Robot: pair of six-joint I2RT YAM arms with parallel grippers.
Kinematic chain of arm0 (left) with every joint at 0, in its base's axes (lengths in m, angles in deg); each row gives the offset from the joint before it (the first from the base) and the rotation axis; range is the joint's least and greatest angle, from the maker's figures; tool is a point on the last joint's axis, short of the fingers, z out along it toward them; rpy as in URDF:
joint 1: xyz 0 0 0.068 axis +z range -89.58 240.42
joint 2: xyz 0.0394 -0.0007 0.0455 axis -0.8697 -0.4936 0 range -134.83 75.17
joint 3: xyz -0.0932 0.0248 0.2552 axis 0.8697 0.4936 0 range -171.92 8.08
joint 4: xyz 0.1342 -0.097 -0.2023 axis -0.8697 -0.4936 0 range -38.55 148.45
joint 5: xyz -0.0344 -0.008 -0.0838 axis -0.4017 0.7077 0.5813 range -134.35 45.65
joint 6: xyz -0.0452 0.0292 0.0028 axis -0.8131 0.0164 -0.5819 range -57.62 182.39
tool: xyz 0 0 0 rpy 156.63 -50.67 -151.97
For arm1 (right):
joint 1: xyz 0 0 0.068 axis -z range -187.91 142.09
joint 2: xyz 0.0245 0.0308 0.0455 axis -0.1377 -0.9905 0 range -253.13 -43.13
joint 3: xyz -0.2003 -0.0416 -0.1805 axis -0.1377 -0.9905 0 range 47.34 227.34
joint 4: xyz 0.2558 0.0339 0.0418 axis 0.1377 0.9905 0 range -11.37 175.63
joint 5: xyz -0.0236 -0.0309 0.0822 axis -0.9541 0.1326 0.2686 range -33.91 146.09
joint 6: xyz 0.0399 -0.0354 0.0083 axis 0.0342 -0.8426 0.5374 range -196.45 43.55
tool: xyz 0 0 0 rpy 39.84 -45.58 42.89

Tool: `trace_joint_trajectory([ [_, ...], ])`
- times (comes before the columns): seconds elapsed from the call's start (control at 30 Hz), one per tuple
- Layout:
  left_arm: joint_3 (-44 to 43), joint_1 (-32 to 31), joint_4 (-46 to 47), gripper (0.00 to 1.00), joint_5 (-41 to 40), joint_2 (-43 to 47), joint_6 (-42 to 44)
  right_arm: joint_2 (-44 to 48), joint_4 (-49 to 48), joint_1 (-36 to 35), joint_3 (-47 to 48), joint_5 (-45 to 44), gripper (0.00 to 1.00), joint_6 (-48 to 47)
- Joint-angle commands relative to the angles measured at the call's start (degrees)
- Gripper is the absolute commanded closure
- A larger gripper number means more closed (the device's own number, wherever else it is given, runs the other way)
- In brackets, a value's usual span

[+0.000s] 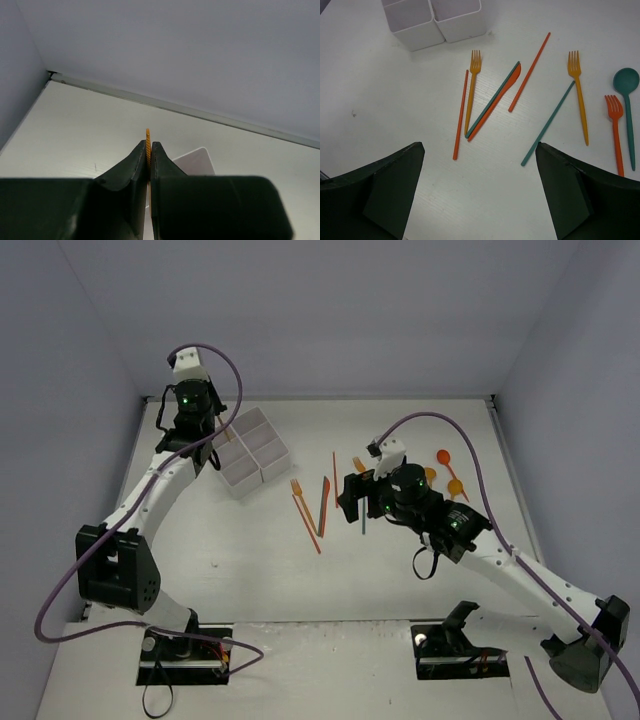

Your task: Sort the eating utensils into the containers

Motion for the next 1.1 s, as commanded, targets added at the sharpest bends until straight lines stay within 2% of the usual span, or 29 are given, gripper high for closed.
trace_joint_trajectory([
  [0.0,-0.5,1.8,9.6,1.00,-1.4,-1.5,2.2,-0.1,-3.3,-0.2,-0.4,1.1,0.09,1.3],
  [0.23,1.2,3.8,12.7,1.00,-0.8,-4.0,1.4,-2.0,-3.3,-0.2,-0.8,2.6,0.08,1.1],
  [0.47,5.3,4.7,12.8,0.91,-1.1,-3.5,0.1,-6.8,-3.3,-0.2,-1.5,3.5,0.10,1.9],
  [0.7,10.1,5.2,12.7,0.80,-1.1,-0.8,-0.8,-13.8,-3.1,-0.3,-1.7,1.1,0.22,5.9],
  [0.87,12.4,5.4,12.5,0.63,-1.0,2.0,-1.0,-18.2,-3.2,-0.4,-0.7,-1.3,0.33,9.4],
  [0.93,12.9,5.5,12.2,0.51,-0.5,3.9,-0.5,-20.5,-3.1,-0.4,-0.1,-2.3,0.36,10.9],
  [1.07,11.0,5.4,6.5,0.35,0.4,7.9,0.7,-25.0,-3.1,-0.4,1.6,-4.2,0.39,13.8],
])
